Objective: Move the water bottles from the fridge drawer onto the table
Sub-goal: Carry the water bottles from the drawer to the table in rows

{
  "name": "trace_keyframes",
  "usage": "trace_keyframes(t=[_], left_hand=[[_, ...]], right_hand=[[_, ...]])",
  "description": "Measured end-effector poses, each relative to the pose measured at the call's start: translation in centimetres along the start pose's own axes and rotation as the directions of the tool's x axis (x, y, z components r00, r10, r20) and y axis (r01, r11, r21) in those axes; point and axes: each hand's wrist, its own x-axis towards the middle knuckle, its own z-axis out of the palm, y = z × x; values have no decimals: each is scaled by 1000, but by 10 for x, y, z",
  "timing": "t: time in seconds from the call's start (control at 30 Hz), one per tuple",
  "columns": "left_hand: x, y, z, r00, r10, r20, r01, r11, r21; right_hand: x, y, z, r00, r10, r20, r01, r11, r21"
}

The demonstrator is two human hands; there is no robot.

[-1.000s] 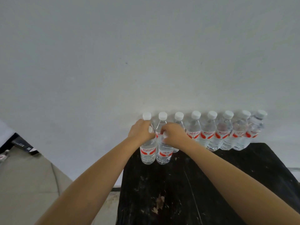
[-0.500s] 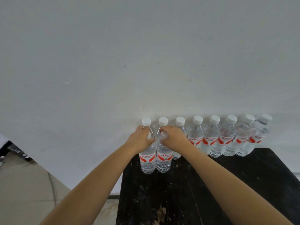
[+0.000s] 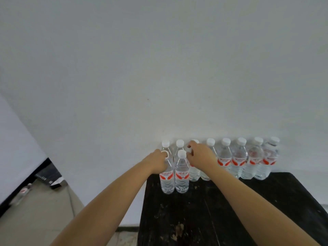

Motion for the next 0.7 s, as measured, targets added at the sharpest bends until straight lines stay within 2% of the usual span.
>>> trace_keyframes(t=[0.2,0.37,0.57,0.7], left_hand=[[-65,40,-28,979,18,-201,19,983,181],[-134,82,-51,925,171,-340,-67,952,297],[-234,153,-35,832,464,-305,-314,846,432],[-295,225,-9,725,635,-268,-494,749,441]], right_hand=[[-53,-15,-53,997,-59,-53,56,997,-46],[-136,-16,-113,994,8,-110,-24,990,-138],[-279,-10,-162,931,218,-291,-269,952,-145],[-386,6,-186,862,366,-351,-433,892,-132]])
